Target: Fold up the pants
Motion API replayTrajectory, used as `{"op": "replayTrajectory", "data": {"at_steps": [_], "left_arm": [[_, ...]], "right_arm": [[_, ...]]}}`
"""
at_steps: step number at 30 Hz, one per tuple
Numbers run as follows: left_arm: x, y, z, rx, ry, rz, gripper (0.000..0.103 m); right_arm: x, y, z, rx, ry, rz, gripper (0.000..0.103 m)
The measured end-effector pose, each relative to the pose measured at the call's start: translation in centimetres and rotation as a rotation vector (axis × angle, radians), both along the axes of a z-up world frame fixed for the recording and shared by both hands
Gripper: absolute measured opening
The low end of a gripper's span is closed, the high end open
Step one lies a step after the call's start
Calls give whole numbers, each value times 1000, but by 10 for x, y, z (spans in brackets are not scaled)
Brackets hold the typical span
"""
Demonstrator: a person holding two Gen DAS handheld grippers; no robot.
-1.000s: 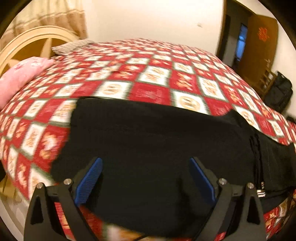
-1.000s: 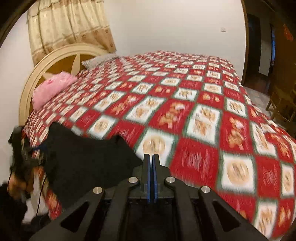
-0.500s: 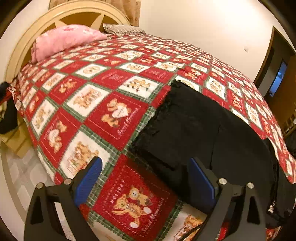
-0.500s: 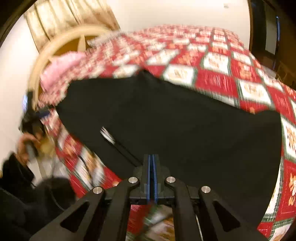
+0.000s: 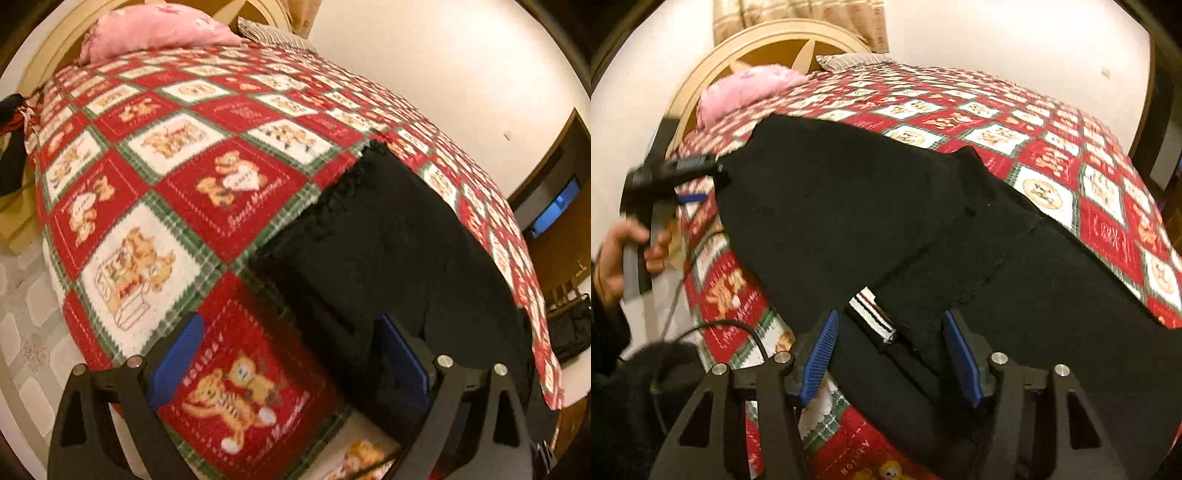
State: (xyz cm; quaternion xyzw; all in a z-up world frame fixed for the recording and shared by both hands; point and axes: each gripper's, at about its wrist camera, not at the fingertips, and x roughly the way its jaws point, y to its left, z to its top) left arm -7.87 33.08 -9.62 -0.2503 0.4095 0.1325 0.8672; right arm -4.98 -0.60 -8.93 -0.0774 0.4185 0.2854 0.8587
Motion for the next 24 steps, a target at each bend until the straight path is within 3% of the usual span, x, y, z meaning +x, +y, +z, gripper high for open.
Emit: {"op": "replayTrajectory", "data": {"at_steps": [3, 7, 9, 12, 17, 19, 21, 24], "left_arm": [[9, -7, 3, 17, -3, 1, 97], [20, -20, 4, 81, 27, -23, 97], [23, -24, 4, 107, 43, -26, 97], [27, -28, 5, 135, 58, -28, 97], [33, -35, 9, 186, 78, -33, 97], [34, -36, 10, 187, 80, -37, 97], [36, -36, 9, 169, 78, -35, 97], [38, -35, 7, 125, 74, -18, 97]], "right_arm": [[-6, -1, 3, -5, -8, 20, 60], [-11, -9, 16, 105, 19, 58, 60], [-8, -14, 25, 141, -3, 24, 60], [0, -12, 28, 129, -38, -23, 60], [1, 22, 6, 89, 37, 27, 60], [-10, 34, 6, 69, 9, 83, 60], [-15, 41, 4, 128, 84, 153, 59], [-26, 41, 12, 85, -5, 123, 54]]}}
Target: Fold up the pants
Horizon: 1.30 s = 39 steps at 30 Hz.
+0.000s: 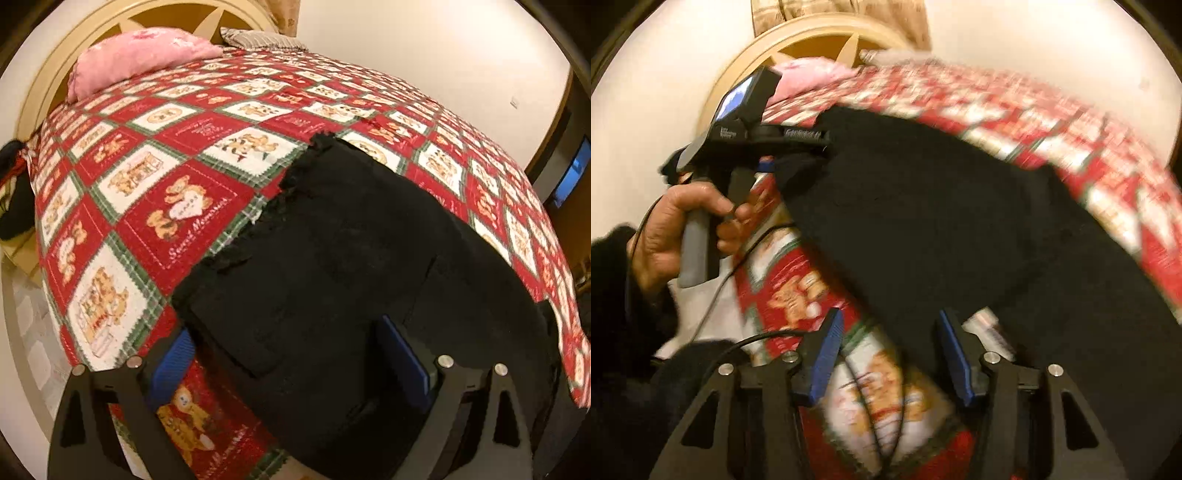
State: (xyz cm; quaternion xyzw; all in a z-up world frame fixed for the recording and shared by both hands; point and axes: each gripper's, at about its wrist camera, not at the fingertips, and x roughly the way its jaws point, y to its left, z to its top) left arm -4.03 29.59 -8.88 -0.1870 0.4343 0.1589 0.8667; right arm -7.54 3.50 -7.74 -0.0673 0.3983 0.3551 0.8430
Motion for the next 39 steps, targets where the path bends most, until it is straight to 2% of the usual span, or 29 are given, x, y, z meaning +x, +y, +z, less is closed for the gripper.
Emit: {"op": "replayTrajectory", "data": {"at_steps": [3, 6, 7, 8, 10, 11, 12, 15, 17, 21, 24, 28, 31, 35, 39], "left_arm": [[1, 4, 0, -59, -26, 23, 101], [0, 8, 3, -124, -73, 43, 97], [-3, 10, 6, -142, -102, 49, 85], [-4, 12, 7, -161, -118, 43, 57], [-2, 17, 5, -239, -137, -7, 33], [-1, 17, 5, -276, -147, -34, 28], [-2, 16, 7, -278, -154, -42, 27], [-4, 3, 22, -204, -188, -79, 25], [-7, -10, 40, -147, -219, -115, 25], [-11, -43, 84, -92, -299, -222, 24], [-18, -94, 119, -36, -363, -375, 24], [-31, -186, 148, 12, -442, -650, 24], [-42, -259, 147, 51, -455, -848, 24], [-63, -341, 118, 83, -423, -1087, 24], [-84, -391, 81, 137, -397, -1239, 24]], "right_arm": [[4, -30, 23, 118, -43, -89, 54], [13, -63, 33, 190, -20, -203, 54], [14, -72, 35, 196, -14, -239, 54], [13, -86, 38, 210, -9, -284, 54], [8, -115, 45, 247, -15, -369, 54], [6, -134, 50, 267, -25, -419, 54], [3, -147, 55, 278, -37, -461, 54], [-7, -194, 72, 296, -82, -594, 54], [-14, -222, 79, 291, -111, -670, 55], [-25, -267, 81, 259, -135, -797, 55], [-32, -295, 73, 296, -98, -872, 55], [-46, -317, 65, 307, -67, -937, 55], [-60, -327, 67, 289, -80, -966, 55], [-78, -338, 67, 267, -105, -1006, 55], [-85, -345, 59, 276, -87, -1023, 55]]}}
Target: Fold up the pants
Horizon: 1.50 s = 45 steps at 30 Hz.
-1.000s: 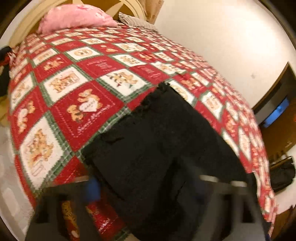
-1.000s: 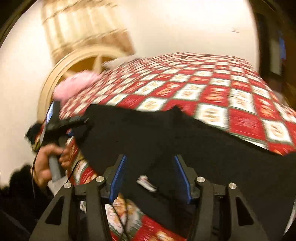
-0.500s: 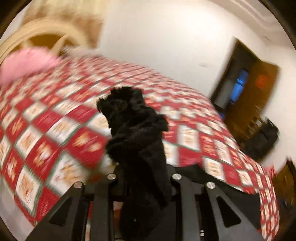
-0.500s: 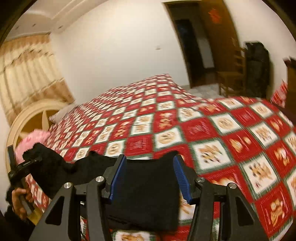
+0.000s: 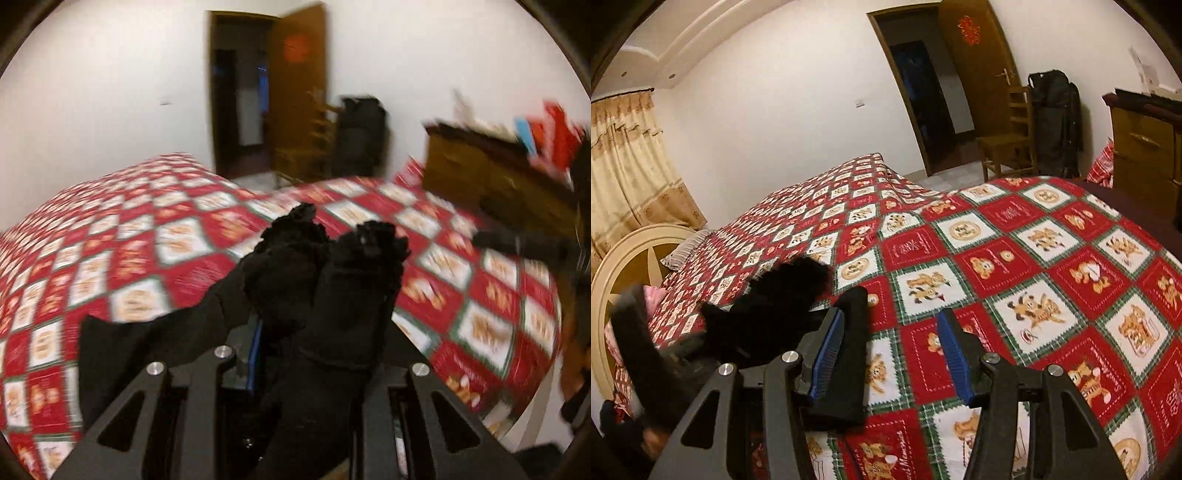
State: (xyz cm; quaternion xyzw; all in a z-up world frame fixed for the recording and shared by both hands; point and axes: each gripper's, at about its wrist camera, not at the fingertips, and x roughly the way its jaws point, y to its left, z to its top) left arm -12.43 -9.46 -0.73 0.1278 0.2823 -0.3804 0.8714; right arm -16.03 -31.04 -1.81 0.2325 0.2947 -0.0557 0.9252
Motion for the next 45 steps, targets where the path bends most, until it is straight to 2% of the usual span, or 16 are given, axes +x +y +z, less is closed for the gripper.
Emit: {"op": "replayTrajectory", "data": {"at_steps": [3, 8, 10, 11, 13, 15, 17, 20, 23, 24, 26, 30, 35, 38, 40, 45], "left_arm": [[-9, -21, -26, 120, -27, -38, 29], [-18, -24, -24, 218, -48, -78, 60], [-14, -18, -18, 222, -21, -57, 68], [-12, -15, -15, 232, 7, -41, 78], [-10, -5, -7, 246, 47, -43, 85], [-18, 17, 7, 206, 26, -80, 85], [-22, 33, 16, 157, 16, -90, 99], [-13, 59, 36, 73, 25, -45, 99], [16, 97, 51, -18, 52, 78, 102], [29, 113, 51, -28, 48, 156, 103], [52, 133, 44, -6, 60, 291, 103], [89, 164, 16, -4, 190, 435, 103], [104, 168, -15, -24, 323, 450, 103], [110, 156, -34, 16, 350, 432, 103], [114, 152, -46, 64, 367, 452, 103], [118, 156, -65, 25, 463, 459, 103]], "right_arm": [[2, 0, -5, 8, 10, 9, 55], [10, 3, -13, 23, 49, 25, 55], [14, 3, -15, 44, 57, 33, 55], [14, 3, -15, 44, 58, 34, 55], [14, 5, -11, 40, 48, 38, 55], [14, 5, -6, 42, 35, 41, 55], [14, 6, -3, 55, 27, 46, 55], [21, 9, -5, 88, 37, 63, 55], [28, 16, -4, 141, 31, 122, 55], [30, 18, -3, 149, 23, 133, 55], [38, 26, -3, 145, 22, 155, 66], [63, 48, -22, 87, 98, 206, 67], [78, 57, -49, 67, 176, 214, 67], [81, 56, -59, 13, 200, 202, 67], [81, 52, -64, 52, 201, 202, 68], [87, 52, -70, 80, 199, 209, 73]]}}
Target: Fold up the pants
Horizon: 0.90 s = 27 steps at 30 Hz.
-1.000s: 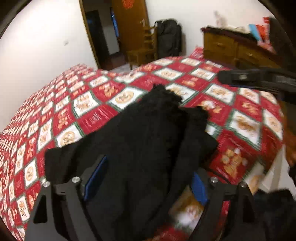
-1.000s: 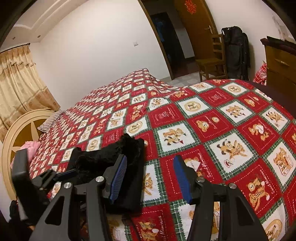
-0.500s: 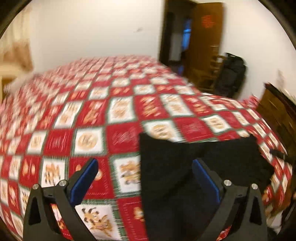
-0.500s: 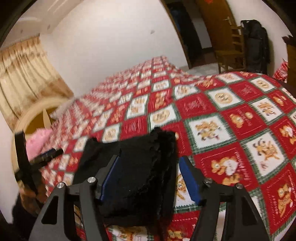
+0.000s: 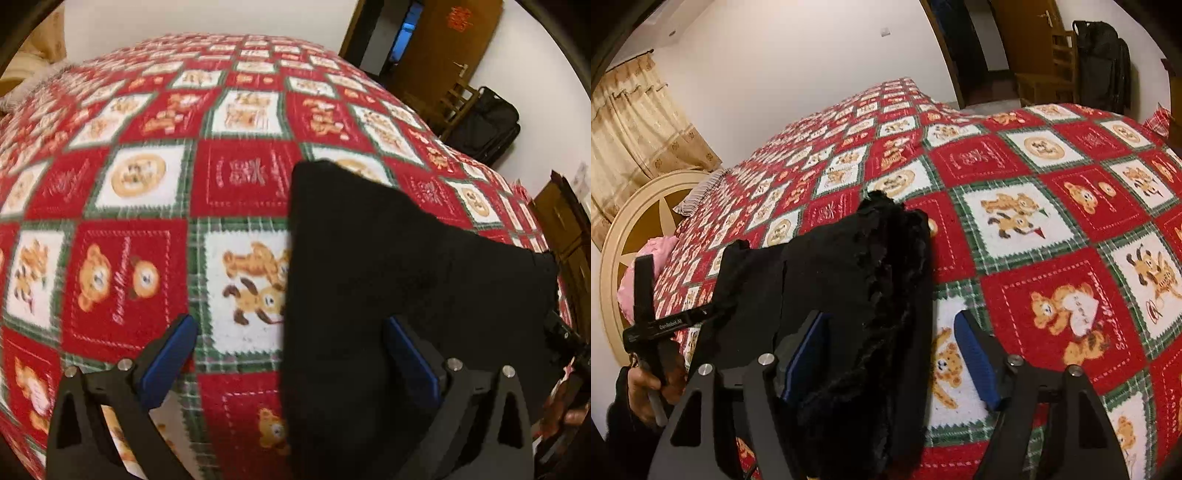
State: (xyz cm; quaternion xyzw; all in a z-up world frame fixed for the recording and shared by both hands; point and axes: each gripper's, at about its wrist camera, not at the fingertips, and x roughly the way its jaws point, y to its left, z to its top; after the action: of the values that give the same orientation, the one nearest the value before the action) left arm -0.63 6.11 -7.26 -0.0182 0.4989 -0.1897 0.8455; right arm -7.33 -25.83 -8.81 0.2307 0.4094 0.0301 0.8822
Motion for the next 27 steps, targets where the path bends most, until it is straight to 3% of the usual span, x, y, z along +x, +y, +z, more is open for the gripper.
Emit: {"op": "replayTrajectory", "data": {"at_steps": [5, 11, 16, 20, 27], "left_arm": [[1, -7, 2, 15, 1, -11, 103], [-1, -21, 1, 28, -22, -56, 103], [-3, -33, 1, 68, -34, -76, 101], [-5, -34, 3, 58, -30, -92, 89], [-6, -37, 5, 62, -20, -95, 85]], "right_arm": [[7, 13, 2, -28, -3, 75, 74], [5, 9, -1, 15, -19, 47, 74], [8, 24, 2, -90, -8, 81, 74], [7, 25, 4, -113, -16, 107, 58], [6, 26, 5, -116, -15, 96, 56]]}}
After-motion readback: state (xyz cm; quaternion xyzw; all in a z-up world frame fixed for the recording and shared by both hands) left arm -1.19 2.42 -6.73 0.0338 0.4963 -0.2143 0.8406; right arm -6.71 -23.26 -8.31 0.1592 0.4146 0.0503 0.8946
